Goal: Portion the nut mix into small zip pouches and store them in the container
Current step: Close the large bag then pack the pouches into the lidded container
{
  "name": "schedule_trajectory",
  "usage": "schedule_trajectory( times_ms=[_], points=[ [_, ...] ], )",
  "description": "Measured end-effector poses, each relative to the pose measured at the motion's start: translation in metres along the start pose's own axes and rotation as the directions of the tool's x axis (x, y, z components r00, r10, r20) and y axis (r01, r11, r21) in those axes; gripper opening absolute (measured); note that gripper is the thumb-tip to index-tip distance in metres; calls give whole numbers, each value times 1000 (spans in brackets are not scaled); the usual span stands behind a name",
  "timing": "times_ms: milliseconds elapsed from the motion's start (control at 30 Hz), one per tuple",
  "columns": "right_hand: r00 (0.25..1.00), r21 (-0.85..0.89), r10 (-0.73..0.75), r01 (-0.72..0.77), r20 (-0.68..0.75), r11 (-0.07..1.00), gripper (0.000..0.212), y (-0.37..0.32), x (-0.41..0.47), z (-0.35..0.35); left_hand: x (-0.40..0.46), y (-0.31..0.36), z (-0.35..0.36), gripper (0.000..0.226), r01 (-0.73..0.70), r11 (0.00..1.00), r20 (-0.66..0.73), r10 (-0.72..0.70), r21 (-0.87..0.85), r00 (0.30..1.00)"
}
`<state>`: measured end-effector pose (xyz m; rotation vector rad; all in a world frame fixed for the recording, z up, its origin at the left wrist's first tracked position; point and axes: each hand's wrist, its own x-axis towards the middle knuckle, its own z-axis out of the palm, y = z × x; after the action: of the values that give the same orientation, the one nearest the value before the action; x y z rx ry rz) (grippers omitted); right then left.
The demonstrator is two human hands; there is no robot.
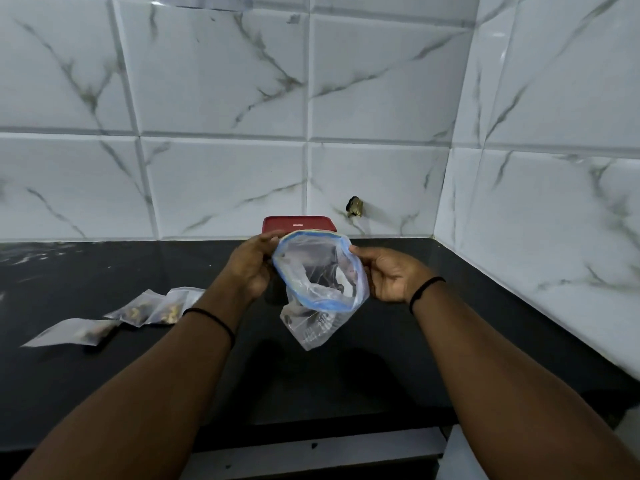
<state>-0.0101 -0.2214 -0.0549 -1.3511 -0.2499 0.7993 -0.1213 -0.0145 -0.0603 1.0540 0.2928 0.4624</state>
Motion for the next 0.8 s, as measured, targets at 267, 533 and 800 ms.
schedule_trajectory(
  times_ms=[267, 533, 800],
  points=[
    [983, 351, -180, 183, -43, 918, 56, 22, 21, 12, 2, -17, -29, 46, 388, 917, 192, -399, 94, 897],
    [893, 267, -249, 362, -375, 893, 12, 19, 22, 28, 0, -21, -4, 76, 132, 991, 506, -112, -3, 855],
    [718, -102, -359, 376, -596, 921, 15, 3, 7, 18, -10, -3, 21, 33, -15, 994, 88, 5, 112, 996]
  ],
)
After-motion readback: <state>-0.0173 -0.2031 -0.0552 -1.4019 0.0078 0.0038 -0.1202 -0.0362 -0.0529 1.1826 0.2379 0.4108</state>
